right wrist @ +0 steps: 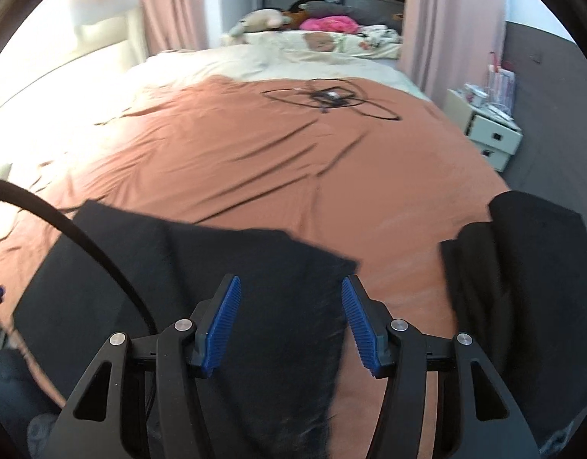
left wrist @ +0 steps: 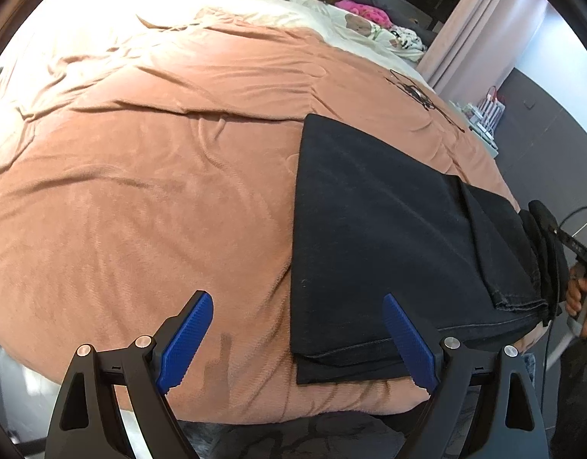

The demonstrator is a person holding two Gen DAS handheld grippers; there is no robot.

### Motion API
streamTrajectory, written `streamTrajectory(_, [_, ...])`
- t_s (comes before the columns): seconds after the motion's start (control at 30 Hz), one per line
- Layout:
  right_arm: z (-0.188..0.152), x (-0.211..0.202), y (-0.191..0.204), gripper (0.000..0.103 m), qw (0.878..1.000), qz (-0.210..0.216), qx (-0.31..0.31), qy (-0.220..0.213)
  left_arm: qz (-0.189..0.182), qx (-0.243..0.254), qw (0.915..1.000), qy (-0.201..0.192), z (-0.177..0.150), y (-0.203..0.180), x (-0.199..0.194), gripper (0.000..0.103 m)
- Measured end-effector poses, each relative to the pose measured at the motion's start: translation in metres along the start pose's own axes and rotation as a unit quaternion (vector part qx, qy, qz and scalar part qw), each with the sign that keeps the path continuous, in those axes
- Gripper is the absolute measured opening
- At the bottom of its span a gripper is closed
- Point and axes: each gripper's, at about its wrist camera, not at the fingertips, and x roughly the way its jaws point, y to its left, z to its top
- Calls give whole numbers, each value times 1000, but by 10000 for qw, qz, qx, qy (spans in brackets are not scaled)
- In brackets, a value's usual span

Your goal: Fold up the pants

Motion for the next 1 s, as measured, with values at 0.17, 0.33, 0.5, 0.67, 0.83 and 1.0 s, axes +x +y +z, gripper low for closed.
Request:
streamTrajectory(0.17, [-20,-10,33,54,9986,411,-312,98,-78,-9,9999,69,-2,4,-1,91])
streamTrajectory(0.33, [-37,-7,62,54,9950,698,-666,249,-124,-96,9997,167,-7,12,0,91])
streamTrajectory(0.5, [-55,-2,77,52,9919,894,-784,442,-147,-99,9996,215,-10,18,0,91])
streamTrajectory(0.67, [-46,6,77,51,9893,1002,-877,591,-230,-128,9993,275,-14,24,1,91])
streamTrajectory(0.83, [-47,12,88,51,9857,1097,-1033,756,-231,-143,9991,315,-18,27,2,91])
streamTrajectory(1.0, [-54,31,101,51,9811,963,-1365,978,-329,-296,9979,472,-23,28,8,91])
